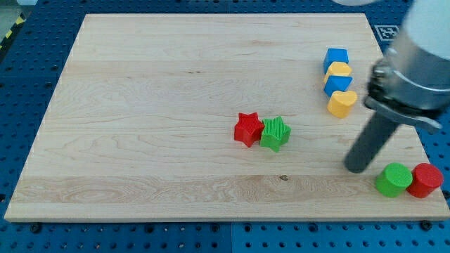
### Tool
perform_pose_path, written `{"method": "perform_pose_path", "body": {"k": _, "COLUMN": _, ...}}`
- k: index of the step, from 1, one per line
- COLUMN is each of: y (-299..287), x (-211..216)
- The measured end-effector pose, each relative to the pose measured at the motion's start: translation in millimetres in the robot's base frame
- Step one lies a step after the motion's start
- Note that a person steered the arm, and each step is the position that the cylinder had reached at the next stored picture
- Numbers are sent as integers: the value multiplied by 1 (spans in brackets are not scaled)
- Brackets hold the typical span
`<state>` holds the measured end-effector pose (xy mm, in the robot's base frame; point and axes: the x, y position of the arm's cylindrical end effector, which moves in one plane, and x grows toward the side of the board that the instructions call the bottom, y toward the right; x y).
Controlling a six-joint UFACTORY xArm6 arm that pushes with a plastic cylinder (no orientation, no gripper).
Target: Move the red star along with the green star towards right
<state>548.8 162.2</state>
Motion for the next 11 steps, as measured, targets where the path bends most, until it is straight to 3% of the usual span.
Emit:
{"method": "perform_pose_path", "body": {"k": 3, "y": -195, "x": -11}}
{"method": "perform_pose_path", "body": {"k": 4, "y": -248, "x": -47}}
{"method": "perform_pose_path", "body": {"k": 5, "y": -246, "x": -69}}
{"method": "perform_pose_path", "body": {"k": 7, "y": -187, "x": -69}}
{"method": "perform_pose_path", "body": {"k": 11, "y": -125, "x": -36}}
